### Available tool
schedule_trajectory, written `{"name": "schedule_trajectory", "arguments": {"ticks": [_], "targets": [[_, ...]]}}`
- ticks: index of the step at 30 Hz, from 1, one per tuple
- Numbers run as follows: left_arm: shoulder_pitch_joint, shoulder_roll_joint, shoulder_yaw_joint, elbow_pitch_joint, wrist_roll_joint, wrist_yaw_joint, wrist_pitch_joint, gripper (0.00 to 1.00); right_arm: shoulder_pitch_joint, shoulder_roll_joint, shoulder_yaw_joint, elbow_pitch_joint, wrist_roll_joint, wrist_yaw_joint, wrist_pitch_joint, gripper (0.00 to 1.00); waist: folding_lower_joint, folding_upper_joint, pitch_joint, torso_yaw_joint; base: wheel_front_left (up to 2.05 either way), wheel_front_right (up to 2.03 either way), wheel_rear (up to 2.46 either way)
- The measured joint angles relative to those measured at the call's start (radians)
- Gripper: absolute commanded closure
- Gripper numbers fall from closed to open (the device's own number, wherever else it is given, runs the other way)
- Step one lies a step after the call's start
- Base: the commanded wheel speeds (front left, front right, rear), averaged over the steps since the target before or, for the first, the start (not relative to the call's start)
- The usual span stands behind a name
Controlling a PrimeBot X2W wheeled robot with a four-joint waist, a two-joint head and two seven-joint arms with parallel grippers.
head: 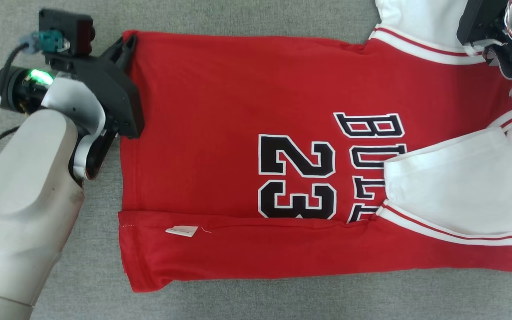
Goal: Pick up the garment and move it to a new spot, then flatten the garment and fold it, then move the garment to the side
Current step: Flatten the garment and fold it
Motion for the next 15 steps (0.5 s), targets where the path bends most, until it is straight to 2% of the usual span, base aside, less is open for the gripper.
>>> {"name": "schedule_trajectory", "arguments": {"ticks": [9, 15], "targets": [[0.051, -0.015, 0.006, 0.042, 0.015, 0.028, -0.138, 1.00, 0.065, -0.003, 0.047, -0.065, 0.103, 0.000, -0.123, 1.00, 0.0000, 0.0001, -0.057, -0.006, 0.00, 0.00, 0.00], [0.096, -0.029, 0.000, 0.042, 0.015, 0.026, -0.211, 1.00, 0.180, -0.062, 0.142, -0.211, 0.225, 0.000, -0.170, 1.00, 0.0000, 0.0000, -0.102, -0.003, 0.00, 0.00, 0.00]]}}
